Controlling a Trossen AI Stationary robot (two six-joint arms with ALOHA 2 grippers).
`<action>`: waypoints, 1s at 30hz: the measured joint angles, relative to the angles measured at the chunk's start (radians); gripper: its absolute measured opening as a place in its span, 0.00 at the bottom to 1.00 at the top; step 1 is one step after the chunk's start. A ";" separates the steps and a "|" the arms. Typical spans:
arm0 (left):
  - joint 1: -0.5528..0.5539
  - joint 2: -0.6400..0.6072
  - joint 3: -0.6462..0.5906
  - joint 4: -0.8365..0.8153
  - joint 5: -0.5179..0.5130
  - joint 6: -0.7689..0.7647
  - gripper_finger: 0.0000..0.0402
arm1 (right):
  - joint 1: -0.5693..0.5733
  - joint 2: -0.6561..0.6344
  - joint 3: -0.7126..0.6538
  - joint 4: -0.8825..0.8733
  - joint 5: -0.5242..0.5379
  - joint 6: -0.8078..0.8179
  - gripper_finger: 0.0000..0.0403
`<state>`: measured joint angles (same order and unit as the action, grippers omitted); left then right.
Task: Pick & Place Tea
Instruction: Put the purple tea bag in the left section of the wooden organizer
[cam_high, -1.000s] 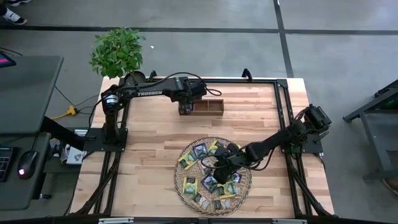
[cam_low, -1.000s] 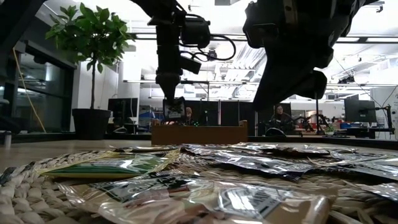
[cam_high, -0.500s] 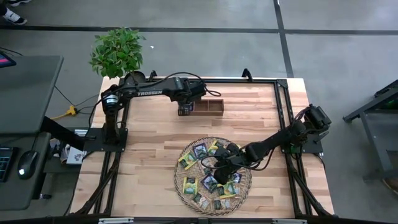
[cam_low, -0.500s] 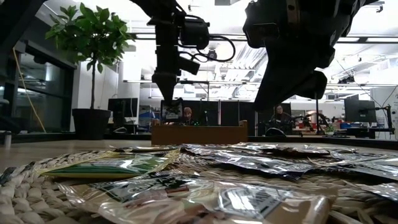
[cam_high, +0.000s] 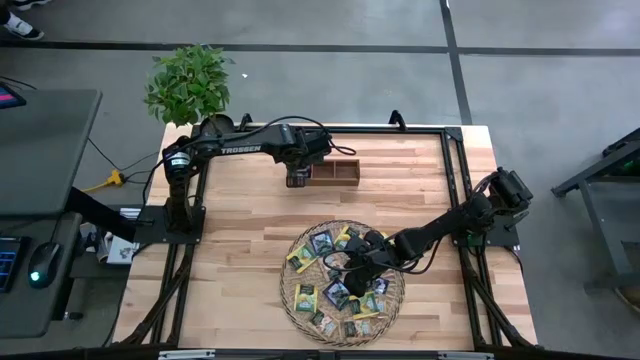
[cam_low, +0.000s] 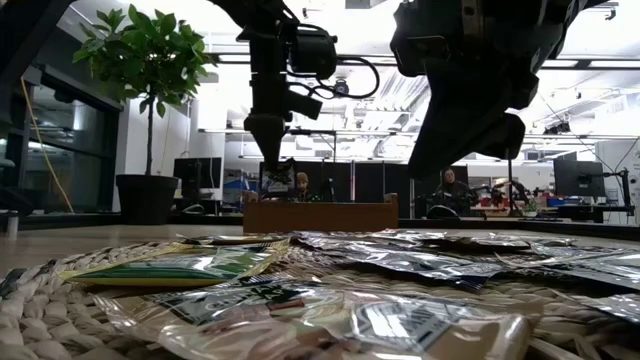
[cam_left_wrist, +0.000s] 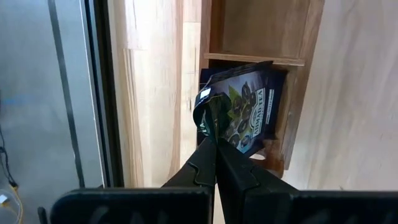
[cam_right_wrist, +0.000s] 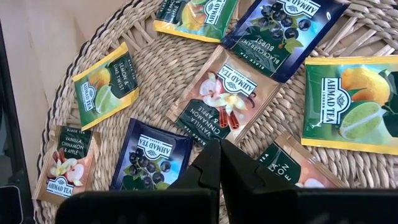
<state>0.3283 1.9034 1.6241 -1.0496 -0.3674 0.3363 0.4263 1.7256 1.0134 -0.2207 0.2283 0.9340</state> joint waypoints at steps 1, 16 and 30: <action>0.000 0.000 0.000 0.000 0.000 0.000 0.00 | 0.000 0.000 0.000 0.002 0.000 0.000 0.00; 0.000 0.000 0.000 -0.023 -0.005 0.000 0.00 | 0.000 0.000 0.000 0.002 -0.022 -0.018 0.00; 0.000 0.000 0.000 -0.029 -0.001 0.000 0.00 | 0.000 0.000 0.000 0.002 -0.023 -0.019 0.00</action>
<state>0.3279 1.9030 1.6238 -1.0790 -0.3683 0.3363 0.4263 1.7256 1.0134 -0.2192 0.2058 0.9154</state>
